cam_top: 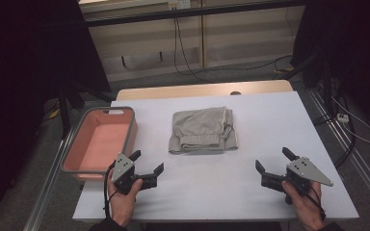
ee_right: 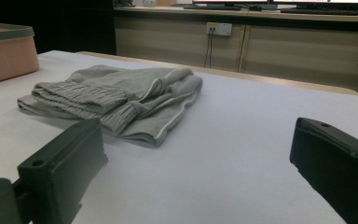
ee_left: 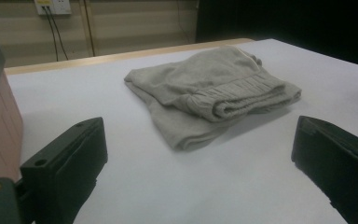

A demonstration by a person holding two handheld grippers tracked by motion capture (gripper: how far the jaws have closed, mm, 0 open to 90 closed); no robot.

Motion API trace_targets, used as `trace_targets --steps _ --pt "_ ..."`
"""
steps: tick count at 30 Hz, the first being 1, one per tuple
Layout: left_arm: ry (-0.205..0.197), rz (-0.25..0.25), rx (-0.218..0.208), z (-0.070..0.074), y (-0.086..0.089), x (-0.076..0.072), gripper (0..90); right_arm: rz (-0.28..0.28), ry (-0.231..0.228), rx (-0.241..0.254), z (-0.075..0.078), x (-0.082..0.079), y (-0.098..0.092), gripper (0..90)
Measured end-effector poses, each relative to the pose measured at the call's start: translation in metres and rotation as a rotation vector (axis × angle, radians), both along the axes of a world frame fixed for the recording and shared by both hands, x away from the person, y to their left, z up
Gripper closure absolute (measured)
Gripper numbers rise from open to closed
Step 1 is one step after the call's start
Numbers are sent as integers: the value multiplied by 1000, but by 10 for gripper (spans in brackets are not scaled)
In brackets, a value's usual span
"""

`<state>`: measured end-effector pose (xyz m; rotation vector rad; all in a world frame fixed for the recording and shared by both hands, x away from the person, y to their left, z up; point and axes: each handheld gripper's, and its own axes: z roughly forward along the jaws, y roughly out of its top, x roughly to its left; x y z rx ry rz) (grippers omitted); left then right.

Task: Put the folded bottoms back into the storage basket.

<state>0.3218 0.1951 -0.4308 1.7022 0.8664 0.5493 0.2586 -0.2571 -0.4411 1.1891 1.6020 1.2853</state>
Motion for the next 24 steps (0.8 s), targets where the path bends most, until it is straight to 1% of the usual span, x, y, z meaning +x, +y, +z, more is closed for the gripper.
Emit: trace_targets --steps 3,6,8,10,12,15,17,18,19,21,23,24 --pt "2 6 1 0 0 0 36 2 0 1 0 0 1 29" --pt "8 9 -7 0 1 0 37 5 2 5 0 0 0 29" --pt "21 -1 -21 1 2 1 37 6 2 7 0 0 0 29" --pt "22 8 -12 1 1 1 37 10 3 9 0 1 0 28" --pt "24 6 -9 2 1 1 37 14 4 14 0 2 1 29" --pt "33 3 0 3 0 3 38 23 7 6 0 2 2 28" --pt "42 18 12 6 0 4 45 24 5 5 0 1 2 27" --pt "42 18 12 6 0 4 45 22 6 7 0 1 2 27" --pt "44 14 -5 8 0 6 45 20 8 8 0 2 1 27" --pt "48 14 -6 9 0 7 45 16 10 14 -1 2 1 27" --pt "61 4 -5 9 -1 10 46 14 14 17 -1 2 1 27" --pt "75 -6 0 9 -4 11 45 13 14 17 -1 2 1 27"
